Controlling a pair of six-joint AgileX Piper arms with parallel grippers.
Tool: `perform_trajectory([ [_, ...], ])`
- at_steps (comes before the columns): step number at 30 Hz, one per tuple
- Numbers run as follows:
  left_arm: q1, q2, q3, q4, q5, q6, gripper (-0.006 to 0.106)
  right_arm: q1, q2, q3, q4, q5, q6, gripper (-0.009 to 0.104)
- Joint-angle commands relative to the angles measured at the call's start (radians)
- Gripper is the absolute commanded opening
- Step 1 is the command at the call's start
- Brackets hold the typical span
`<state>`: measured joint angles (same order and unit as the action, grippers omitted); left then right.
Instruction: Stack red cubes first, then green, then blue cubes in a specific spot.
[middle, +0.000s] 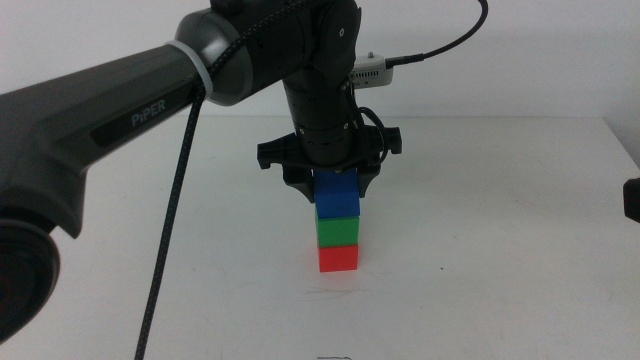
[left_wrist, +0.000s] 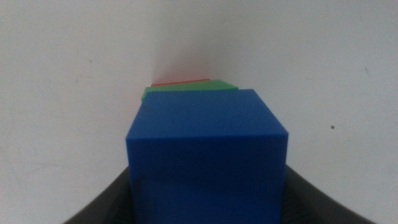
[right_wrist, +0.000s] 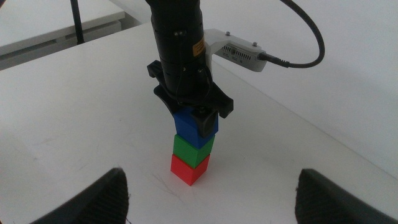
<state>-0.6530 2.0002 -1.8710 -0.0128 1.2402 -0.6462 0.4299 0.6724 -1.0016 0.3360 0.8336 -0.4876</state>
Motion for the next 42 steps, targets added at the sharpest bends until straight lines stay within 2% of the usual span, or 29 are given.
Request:
perform_trajectory([
  [1,-0.003,-0.046,-0.026,-0.008,0.059,0.001,0.048,-0.007,0.003,-0.023,0.017,-0.065,-0.006,0.094],
  [2,-0.003,-0.046,-0.026,-0.008,0.059,0.003,0.063,-0.007,0.003,-0.023,0.017,-0.065,-0.006,0.094],
  [9,-0.003,-0.046,-0.026,-0.007,0.053,0.025,0.064,-0.007,0.003,-0.023,0.017,-0.065,-0.006,0.094],
  [13,-0.003,-0.052,-0.026,0.003,0.032,0.036,0.07,-0.007,0.003,-0.023,0.017,-0.065,-0.006,0.094],
  [16,-0.003,-0.064,-0.026,0.023,0.032,0.047,0.075,-0.007,0.003,-0.023,0.017,-0.065,-0.006,0.094],
  [22,-0.003,-0.083,-0.026,0.027,0.031,0.048,0.094,-0.007,0.003,-0.023,0.017,-0.065,-0.006,0.094],
  [29,-0.003,-0.126,-0.026,0.026,0.018,0.048,0.094,-0.007,0.003,-0.023,0.017,-0.065,-0.006,0.094],
  [35,-0.002,-0.226,-0.026,-0.013,0.023,0.054,0.094,-0.007,0.003,-0.023,0.017,-0.065,-0.006,0.094],
  [42,-0.002,-0.41,-0.025,0.078,0.08,0.171,0.094,-0.007,0.003,-0.023,0.017,-0.065,-0.006,0.094],
])
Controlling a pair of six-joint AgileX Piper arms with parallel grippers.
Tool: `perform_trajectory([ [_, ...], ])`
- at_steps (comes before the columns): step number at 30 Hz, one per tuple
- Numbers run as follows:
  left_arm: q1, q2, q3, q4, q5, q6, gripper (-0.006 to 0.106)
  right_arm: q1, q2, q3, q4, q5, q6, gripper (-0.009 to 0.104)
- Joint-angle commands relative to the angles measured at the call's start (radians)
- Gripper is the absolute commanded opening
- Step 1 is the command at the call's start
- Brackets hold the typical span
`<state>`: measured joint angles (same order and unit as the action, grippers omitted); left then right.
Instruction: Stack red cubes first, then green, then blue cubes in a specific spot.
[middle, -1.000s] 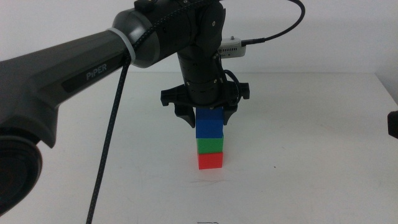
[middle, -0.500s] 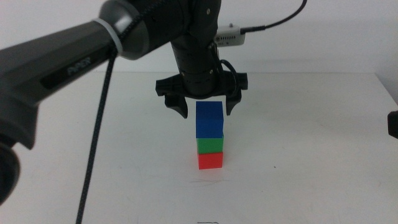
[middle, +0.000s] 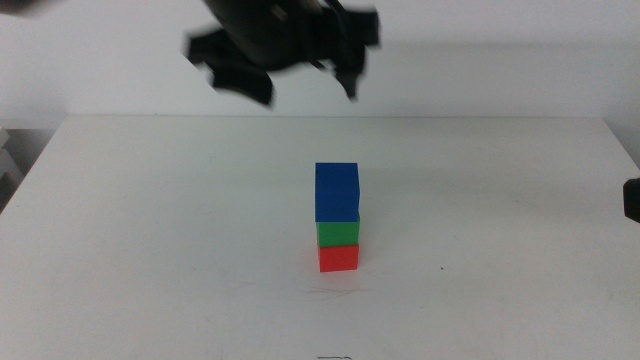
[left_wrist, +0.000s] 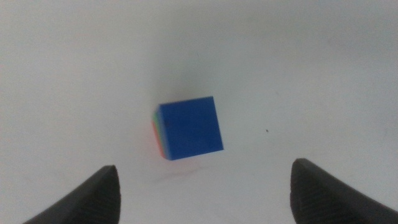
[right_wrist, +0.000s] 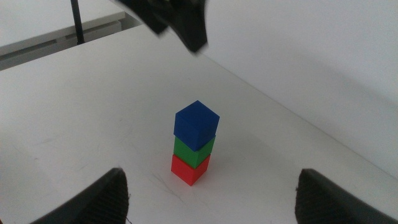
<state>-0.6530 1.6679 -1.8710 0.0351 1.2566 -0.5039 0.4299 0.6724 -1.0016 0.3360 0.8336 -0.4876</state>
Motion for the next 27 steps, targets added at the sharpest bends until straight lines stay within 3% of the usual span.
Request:
perform_trajectory([
  [1,-0.002,-0.107,-0.02,0.051,0.063,0.048,0.094,-0.007,0.003,-0.023,0.017,-0.065,-0.006,0.094],
  [6,0.013,-0.243,0.015,0.182,0.061,0.112,0.094,-0.007,0.003,-0.023,0.017,-0.065,-0.006,0.094],
  [8,0.039,-0.306,0.061,0.189,0.037,0.151,0.094,-0.007,0.003,-0.023,0.017,-0.065,-0.006,0.094],
  [16,0.355,-0.627,0.397,0.013,-0.311,0.516,0.094,-0.007,0.003,-0.023,0.02,-0.065,-0.006,0.094],
  [19,0.445,-0.725,0.531,-0.048,-0.42,0.552,0.094,-0.007,0.003,-0.023,0.02,-0.065,-0.006,0.094],
  [27,0.515,-0.906,0.745,-0.051,-0.542,0.554,0.094,-0.007,0.003,-0.023,0.02,-0.065,-0.006,0.094],
])
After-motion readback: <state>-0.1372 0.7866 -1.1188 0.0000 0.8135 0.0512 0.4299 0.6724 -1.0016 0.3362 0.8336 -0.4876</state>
